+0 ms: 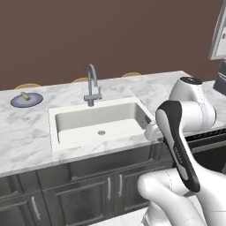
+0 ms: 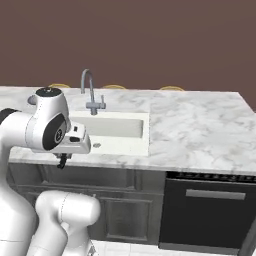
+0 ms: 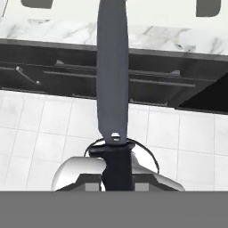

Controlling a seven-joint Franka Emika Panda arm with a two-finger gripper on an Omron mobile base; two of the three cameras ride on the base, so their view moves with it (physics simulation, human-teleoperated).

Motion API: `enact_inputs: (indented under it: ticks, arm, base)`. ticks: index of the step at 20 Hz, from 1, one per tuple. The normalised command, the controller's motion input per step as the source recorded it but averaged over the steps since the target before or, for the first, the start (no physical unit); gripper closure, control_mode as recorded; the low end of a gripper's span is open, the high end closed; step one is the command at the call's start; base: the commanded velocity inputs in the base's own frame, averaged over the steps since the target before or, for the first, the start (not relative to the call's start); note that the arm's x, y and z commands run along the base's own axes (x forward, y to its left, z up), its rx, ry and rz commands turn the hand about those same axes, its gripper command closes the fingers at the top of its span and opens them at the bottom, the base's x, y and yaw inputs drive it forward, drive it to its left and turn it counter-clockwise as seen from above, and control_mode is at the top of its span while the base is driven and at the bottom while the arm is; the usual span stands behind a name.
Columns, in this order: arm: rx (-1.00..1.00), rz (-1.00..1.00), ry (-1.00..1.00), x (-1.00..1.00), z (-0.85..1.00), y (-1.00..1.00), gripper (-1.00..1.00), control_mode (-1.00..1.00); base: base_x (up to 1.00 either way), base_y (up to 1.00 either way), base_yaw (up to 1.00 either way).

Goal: Retrieve the butter from the fridge and place it on a plate on the dining table. Then retrieve the butter knife by the fridge and place it near the plate.

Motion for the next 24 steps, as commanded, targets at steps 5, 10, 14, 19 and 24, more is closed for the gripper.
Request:
enact_inputs:
  ticks: [5, 10, 14, 19, 24]
  arm:
    - [0.00, 0.00, 0.00, 0.00, 0.00, 0.00, 1.00, 1.00]
    - [0.00, 0.00, 0.00, 0.00, 0.00, 0.00, 1.00, 1.00]
    - [0.00, 0.00, 0.00, 0.00, 0.00, 0.00, 1.00, 1.00]
    - [0.00, 0.00, 0.00, 0.00, 0.00, 0.00, 1.00, 1.00]
    - [0.00, 0.00, 0.00, 0.00, 0.00, 0.00, 1.00, 1.00]
  base:
    - [-0.55, 1.00, 0.00]
    - [-0.53, 1.00, 0.00]
    - [-0.39, 1.00, 0.00]
    - [0.00, 1.00, 0.00]
    - [0.00, 1.00, 0.00]
